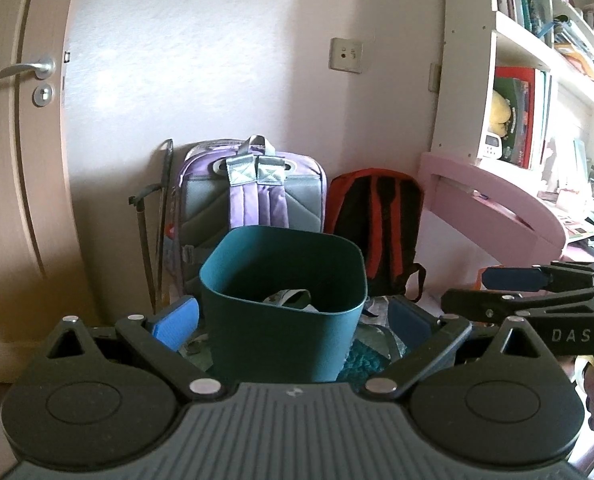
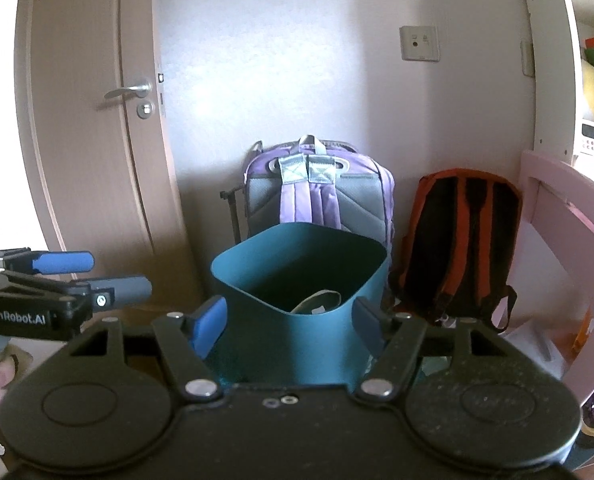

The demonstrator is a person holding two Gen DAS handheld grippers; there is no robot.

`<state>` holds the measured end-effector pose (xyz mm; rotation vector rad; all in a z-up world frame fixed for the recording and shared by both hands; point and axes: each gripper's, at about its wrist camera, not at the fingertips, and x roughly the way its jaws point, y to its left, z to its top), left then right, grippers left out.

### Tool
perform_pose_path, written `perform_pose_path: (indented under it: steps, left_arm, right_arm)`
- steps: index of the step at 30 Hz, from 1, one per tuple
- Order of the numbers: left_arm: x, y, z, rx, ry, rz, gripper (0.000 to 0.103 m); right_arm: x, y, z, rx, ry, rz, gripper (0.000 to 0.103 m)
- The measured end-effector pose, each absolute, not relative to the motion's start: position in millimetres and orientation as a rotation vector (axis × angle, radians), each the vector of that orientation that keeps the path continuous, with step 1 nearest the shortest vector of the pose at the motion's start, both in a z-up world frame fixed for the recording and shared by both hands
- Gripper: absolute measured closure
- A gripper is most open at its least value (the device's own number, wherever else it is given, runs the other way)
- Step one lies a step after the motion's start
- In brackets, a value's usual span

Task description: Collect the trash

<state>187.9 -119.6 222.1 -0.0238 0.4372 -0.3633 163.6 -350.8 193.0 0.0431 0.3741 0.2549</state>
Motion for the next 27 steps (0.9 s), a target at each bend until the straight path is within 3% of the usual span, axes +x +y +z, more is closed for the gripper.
perform_pose_path:
  steps: [27]
  left_arm:
    - [170,-112,226,-0.044,0.407,-0.323,0.001]
  right_arm:
    - [147,-331,204,0.024,0.356,0.315,0.032]
